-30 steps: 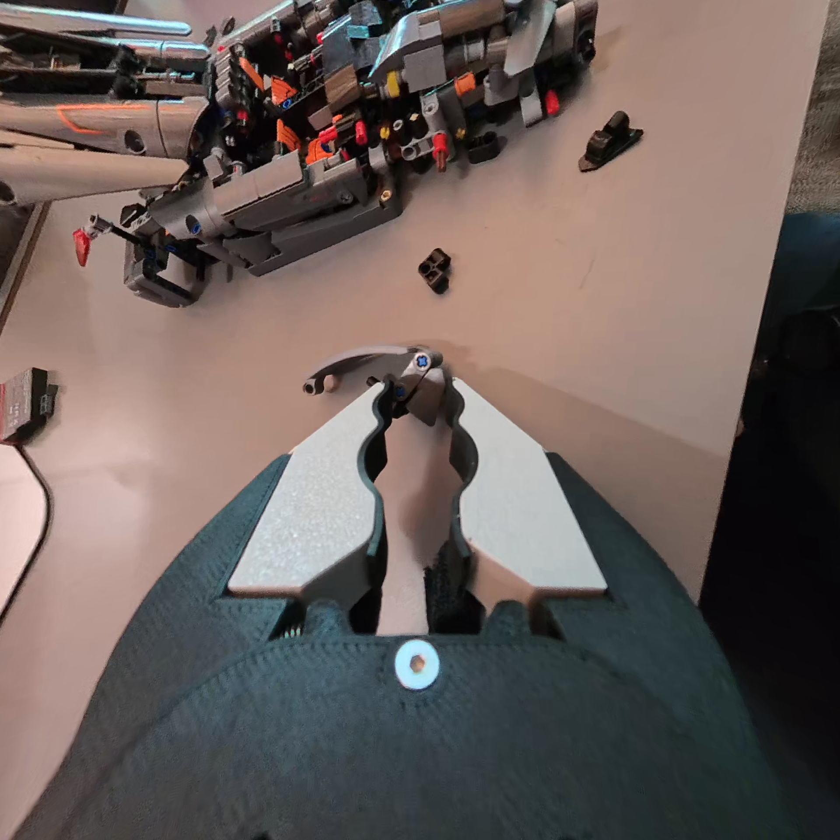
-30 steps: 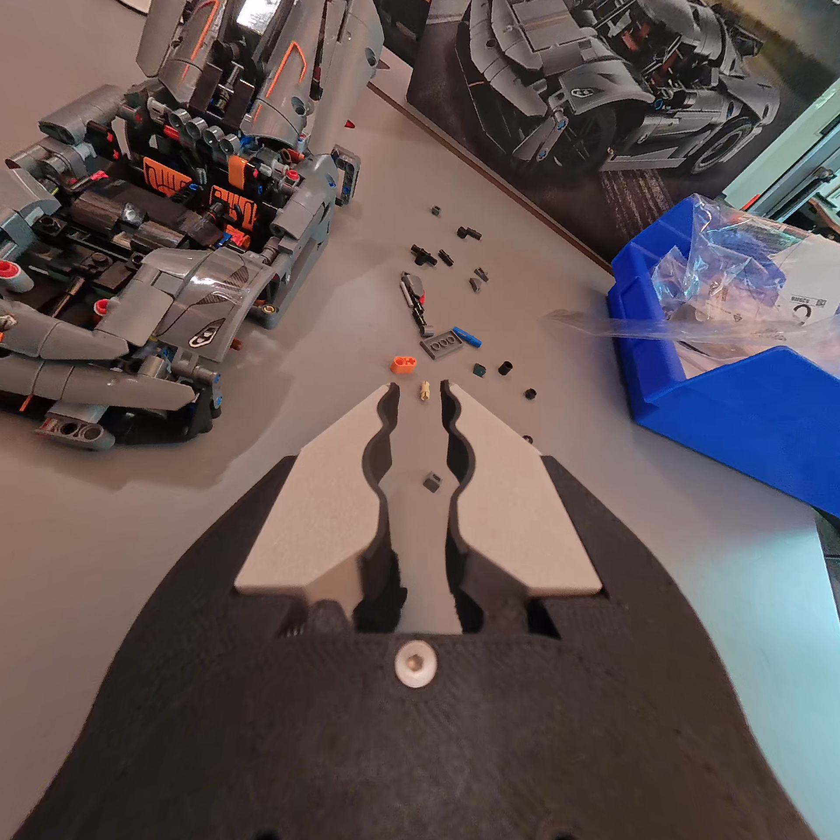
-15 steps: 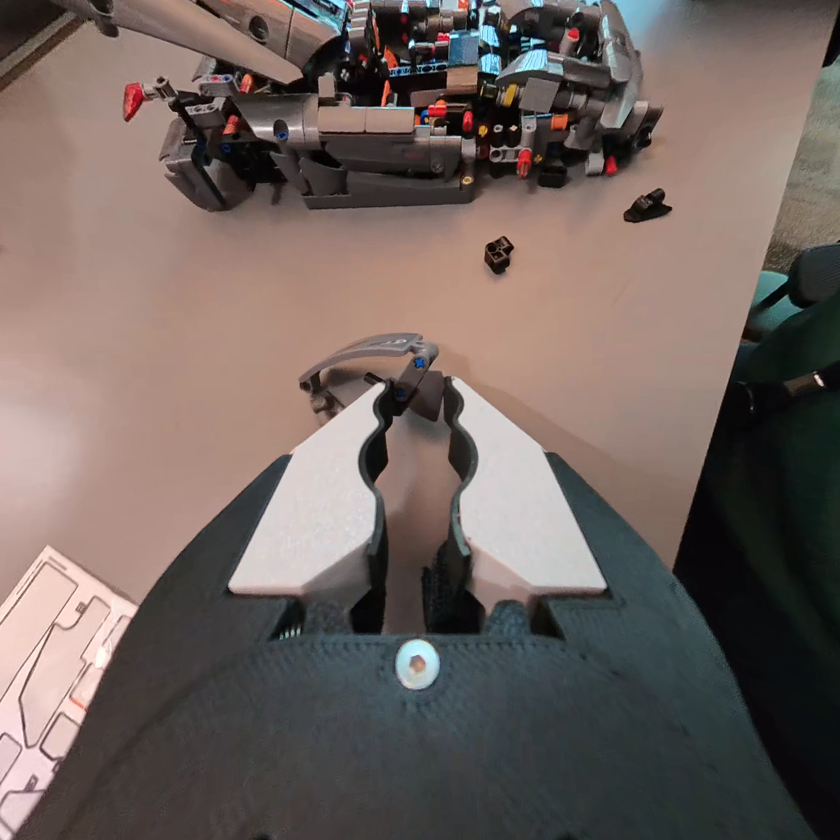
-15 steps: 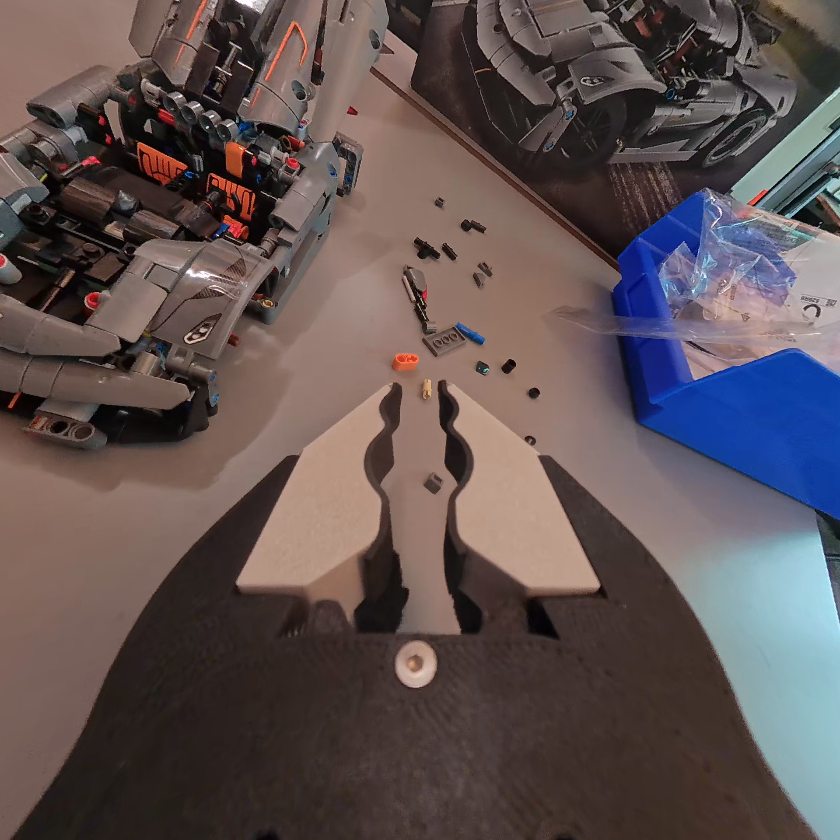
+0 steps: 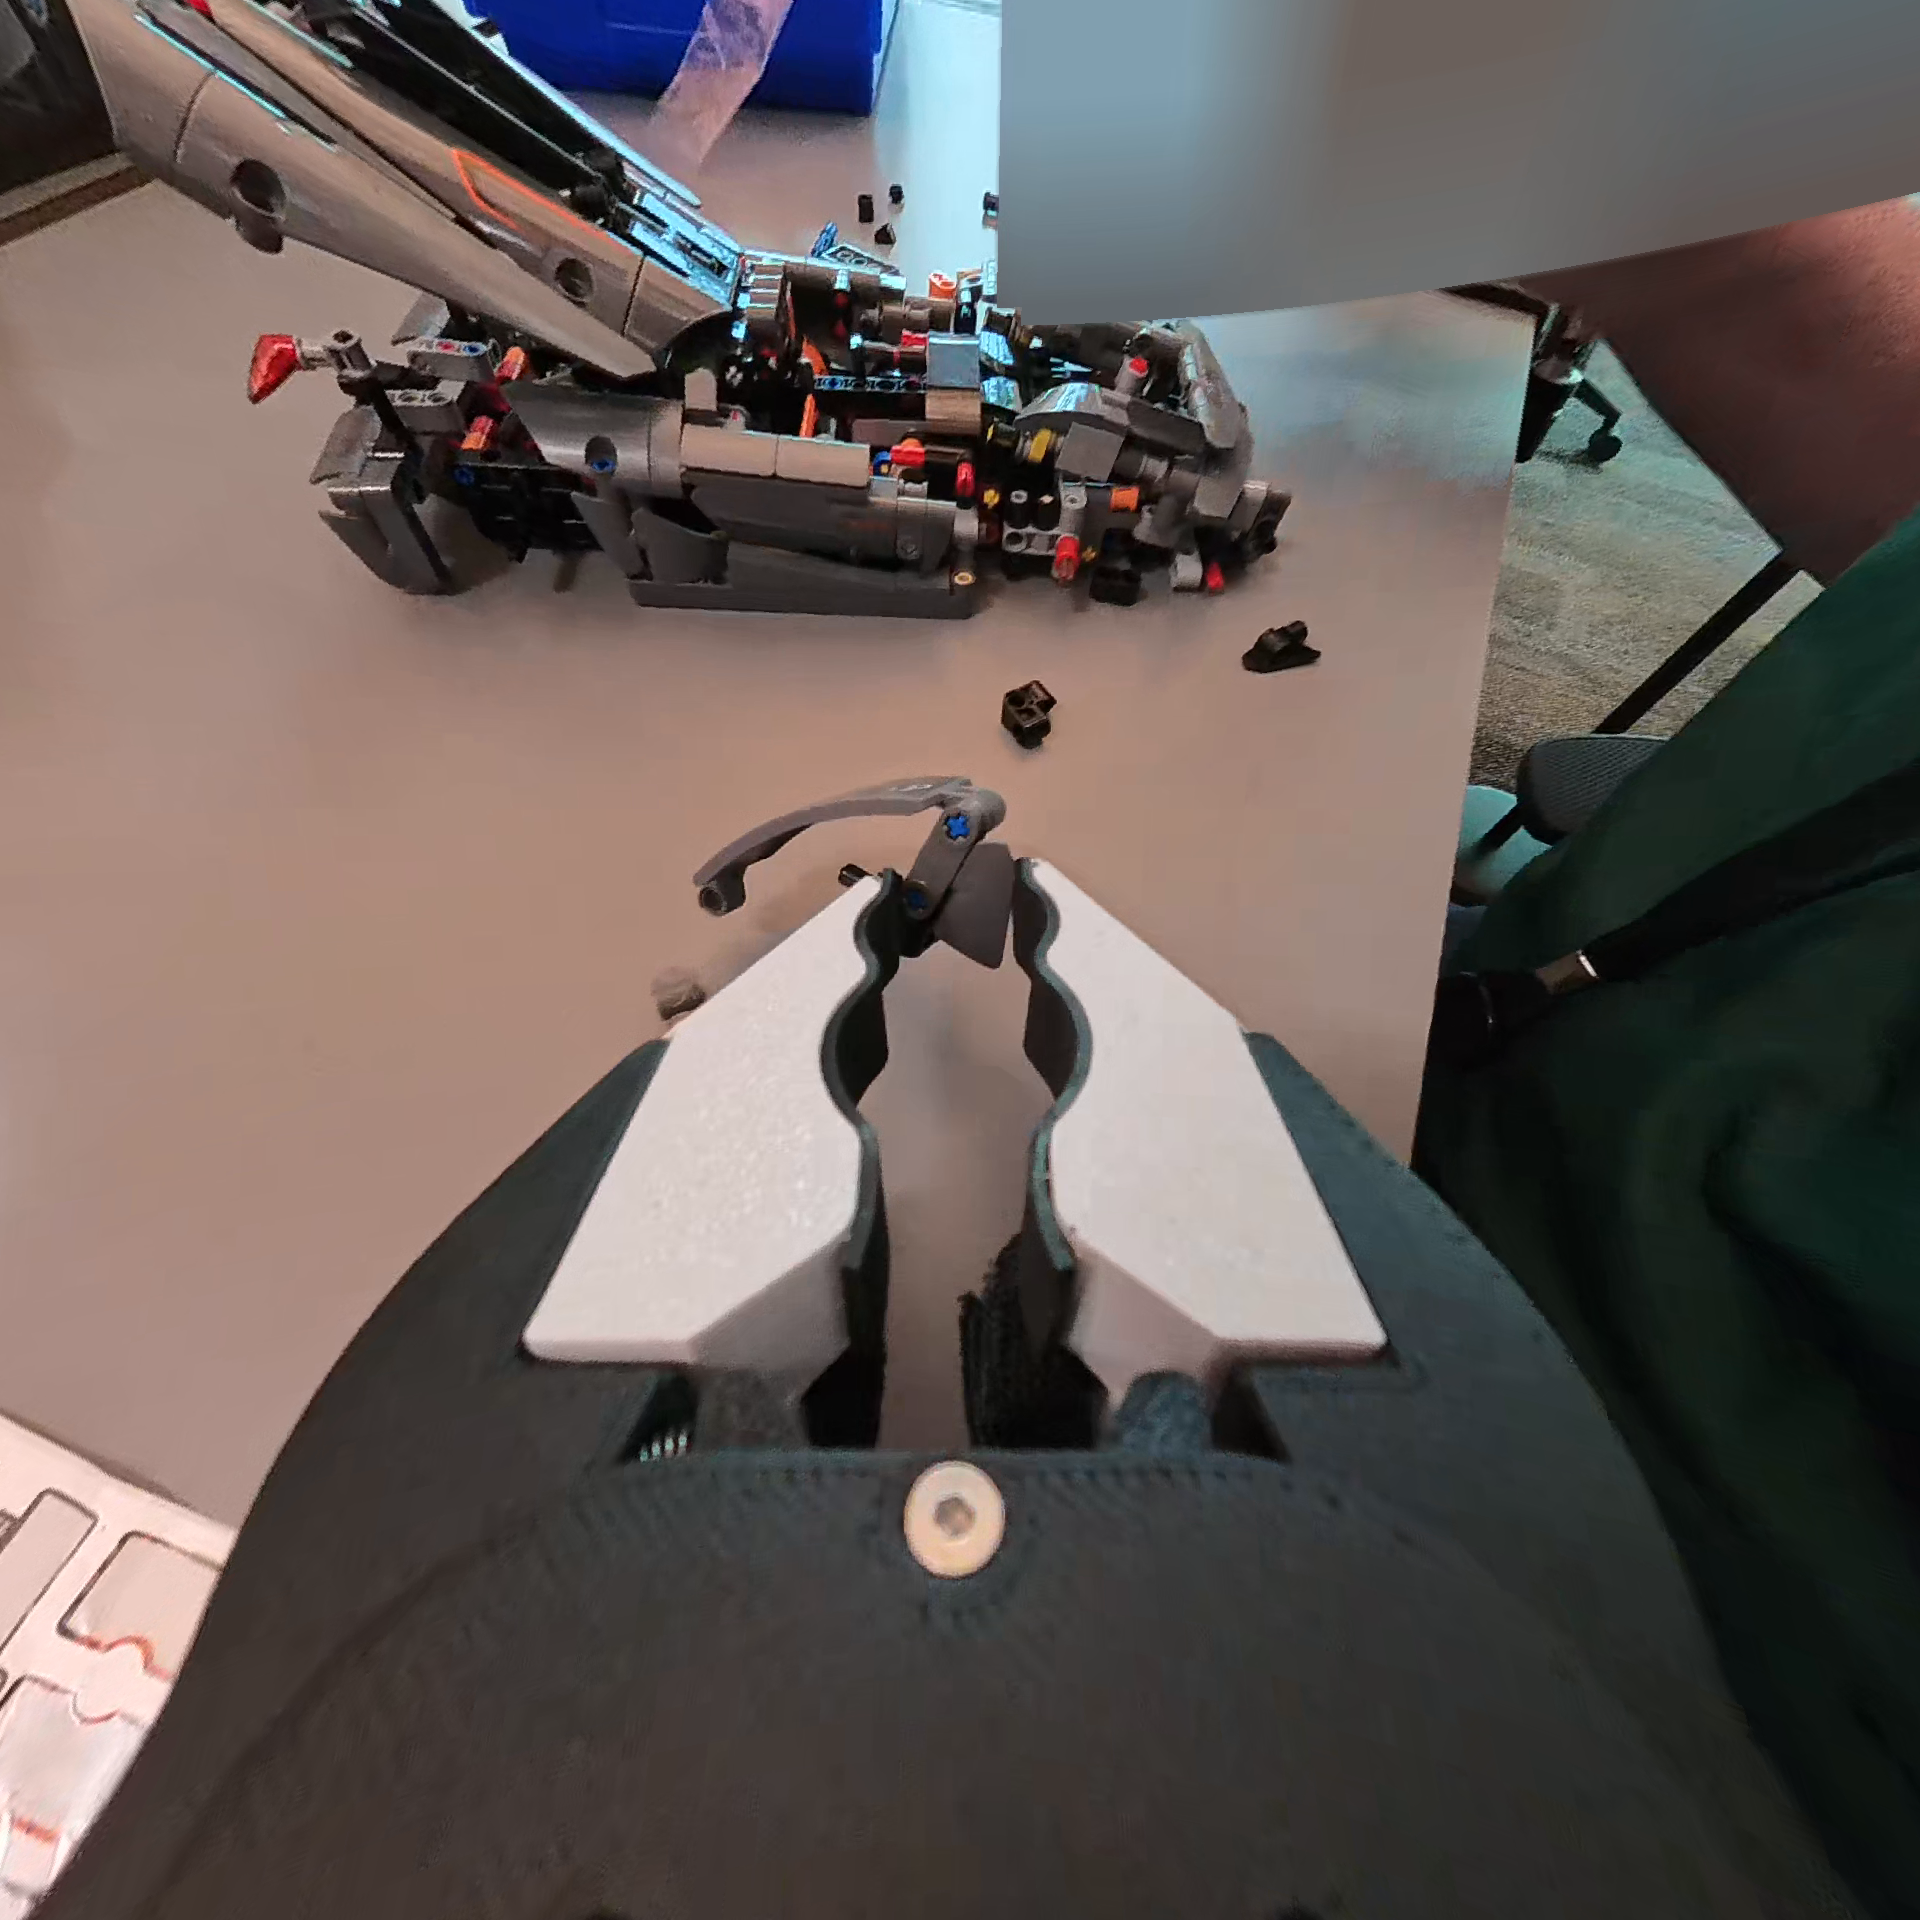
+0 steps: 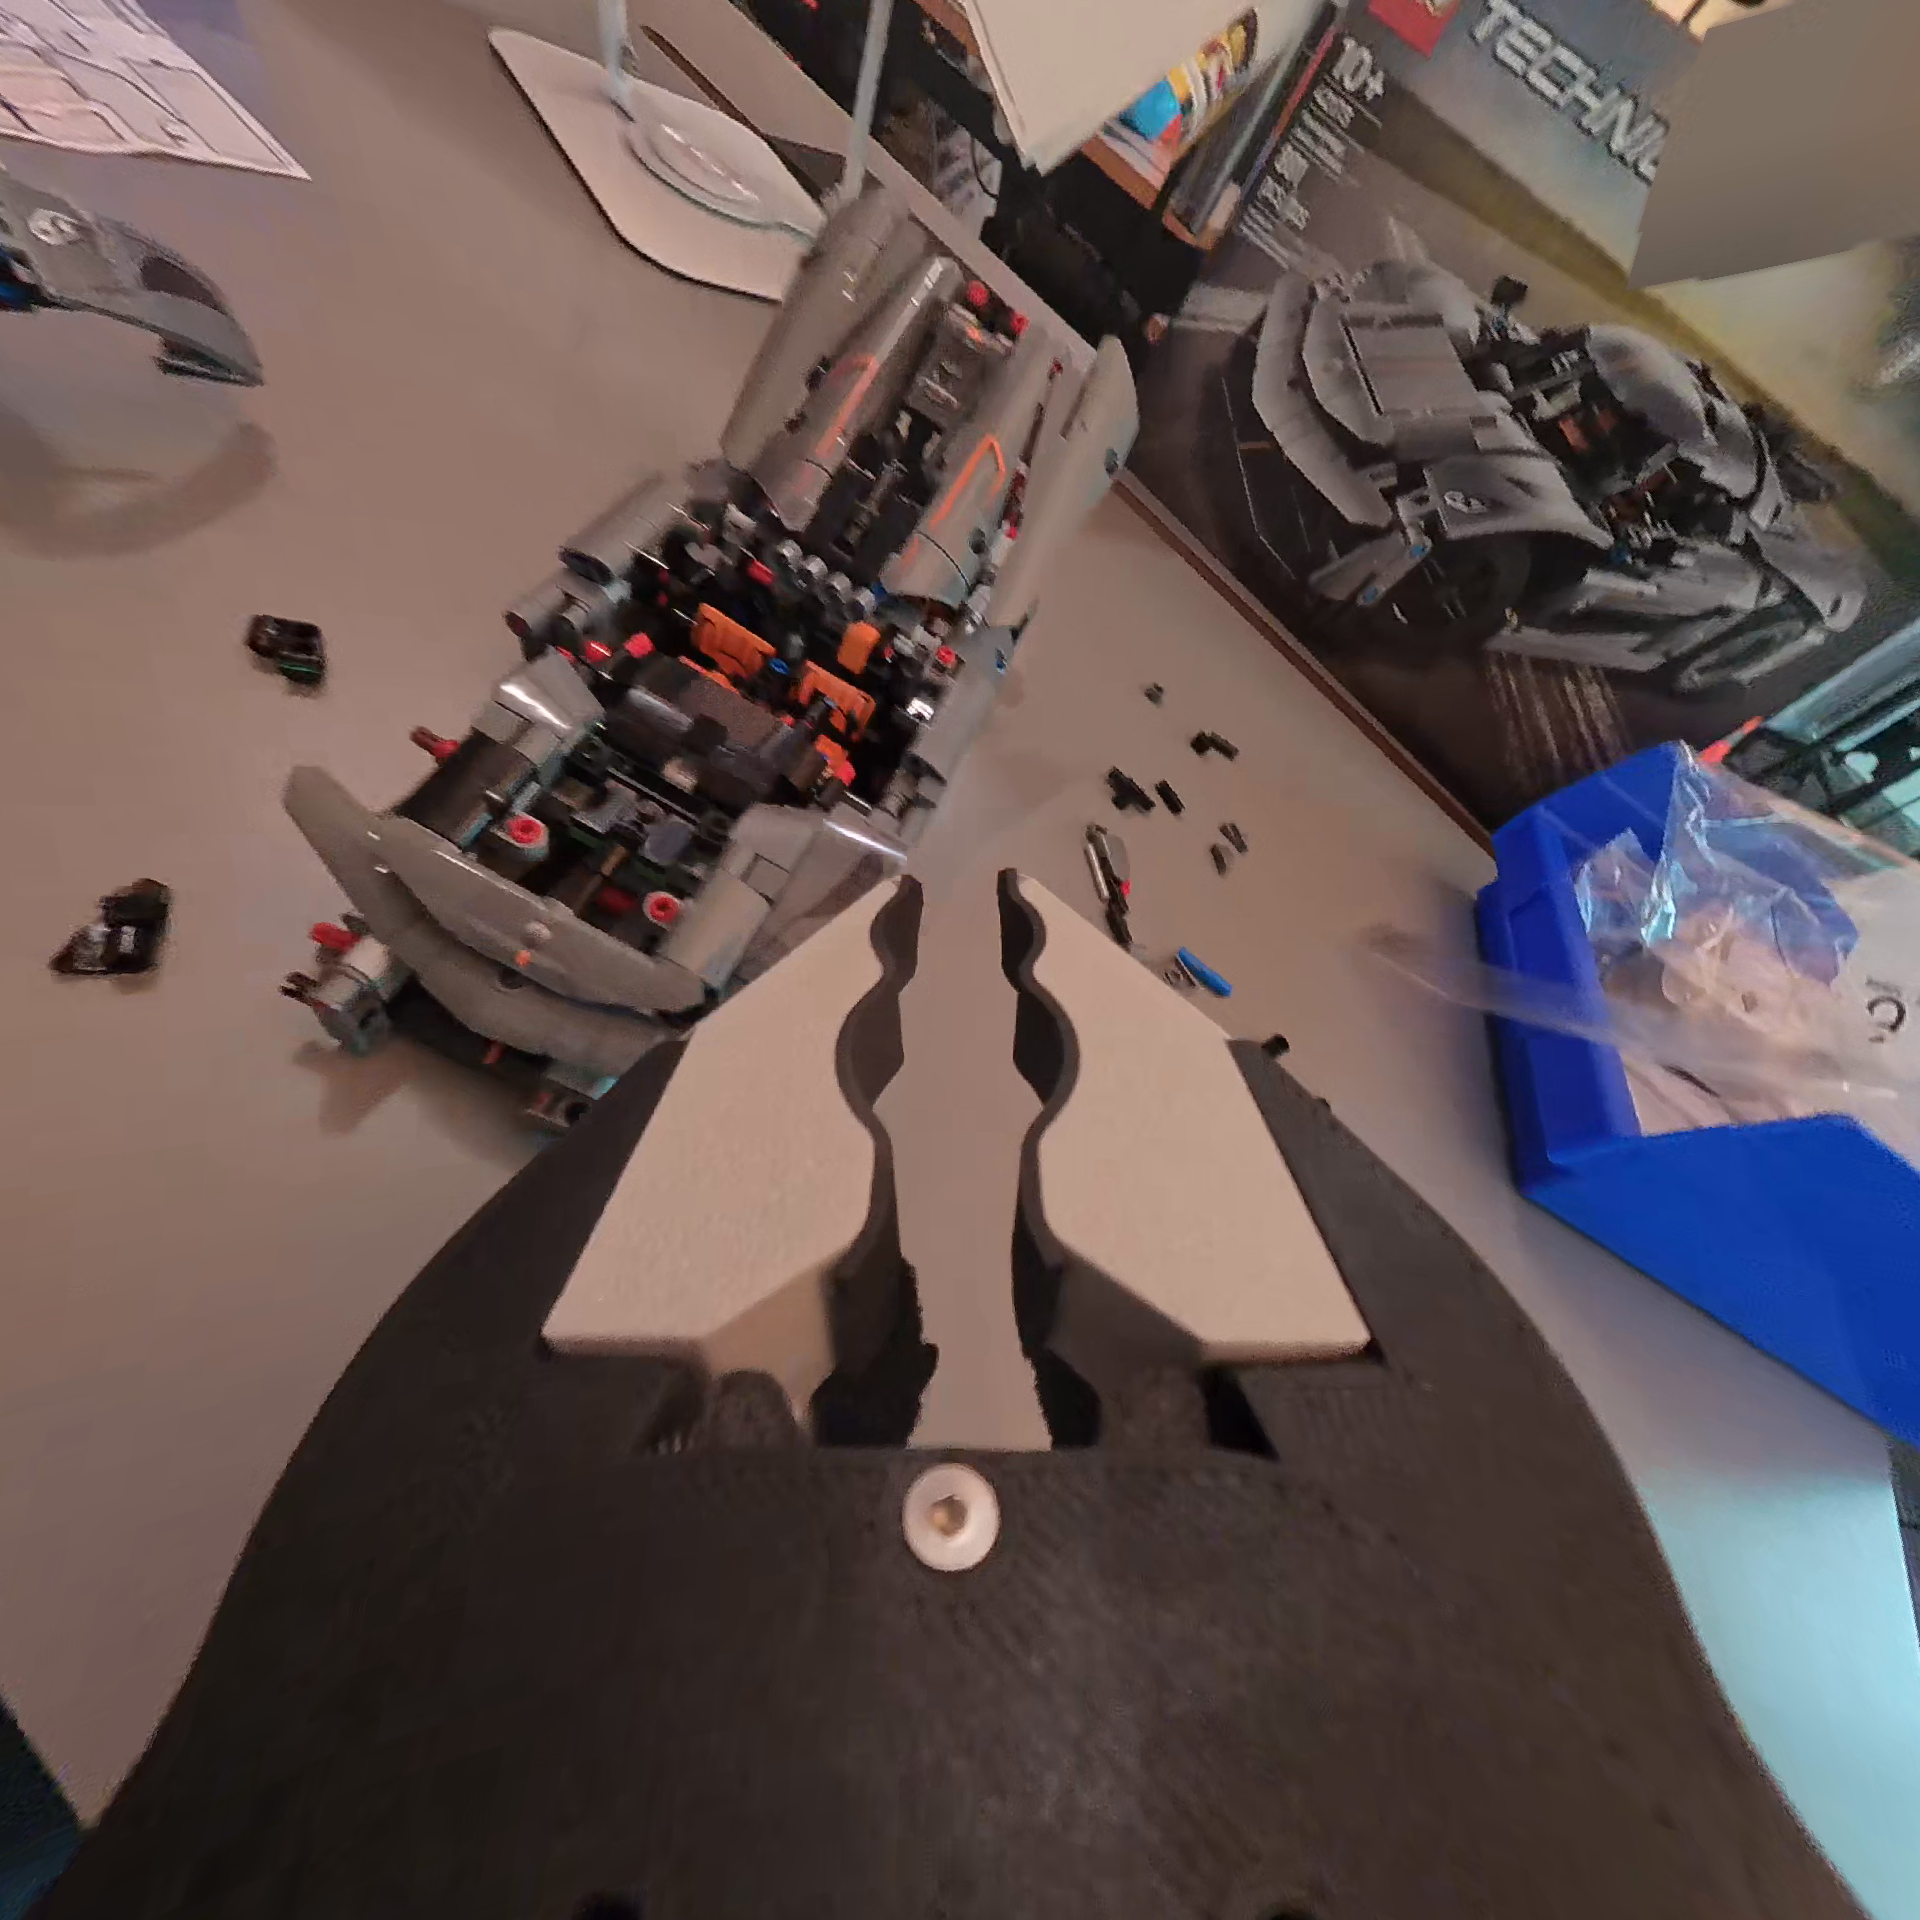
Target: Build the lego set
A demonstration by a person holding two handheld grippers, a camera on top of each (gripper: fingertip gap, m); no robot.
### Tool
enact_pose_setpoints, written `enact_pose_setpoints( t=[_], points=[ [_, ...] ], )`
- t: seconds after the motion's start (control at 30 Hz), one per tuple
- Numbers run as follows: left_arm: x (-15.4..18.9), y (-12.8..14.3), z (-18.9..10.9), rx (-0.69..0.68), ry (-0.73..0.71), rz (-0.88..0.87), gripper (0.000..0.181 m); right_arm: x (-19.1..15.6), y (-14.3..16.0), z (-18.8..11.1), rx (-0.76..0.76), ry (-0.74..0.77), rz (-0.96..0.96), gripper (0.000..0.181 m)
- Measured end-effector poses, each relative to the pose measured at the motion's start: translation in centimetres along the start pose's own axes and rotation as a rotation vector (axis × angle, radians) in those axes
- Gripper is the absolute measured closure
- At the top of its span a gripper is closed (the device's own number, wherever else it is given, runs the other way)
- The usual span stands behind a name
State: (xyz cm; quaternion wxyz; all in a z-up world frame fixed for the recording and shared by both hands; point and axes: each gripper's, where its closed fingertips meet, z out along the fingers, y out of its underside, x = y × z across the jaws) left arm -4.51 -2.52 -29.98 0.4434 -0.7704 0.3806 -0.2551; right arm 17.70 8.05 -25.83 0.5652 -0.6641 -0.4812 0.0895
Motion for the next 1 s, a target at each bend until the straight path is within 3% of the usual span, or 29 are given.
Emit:
enact_pose_setpoints(
  t=[0.17, 0.53, 0.83, 1.0],
  points=[
    [0.5, -0.9, -0.1, 0.058, 0.041, -0.025, 0.162, -2.0, -2.4, -0.3, 0.050, -0.046, -0.029, 0.166],
    [1.7, -2.8, -0.3, 0.180, 0.125, -0.108, 0.162, -7.1, -4.6, -0.7, 0.116, -0.205, -0.102, 0.168],
    [1.2, -1.6, 0.4, 0.092, 0.115, -0.201, 0.162, -10.2, -5.0, -0.2, 0.116, -0.298, -0.143, 0.170],
    [0.7, -0.5, 0.2, 0.050, 0.134, -0.317, 0.162, -13.3, -4.8, 2.0, 0.006, -0.376, -0.187, 0.163]
  ],
)
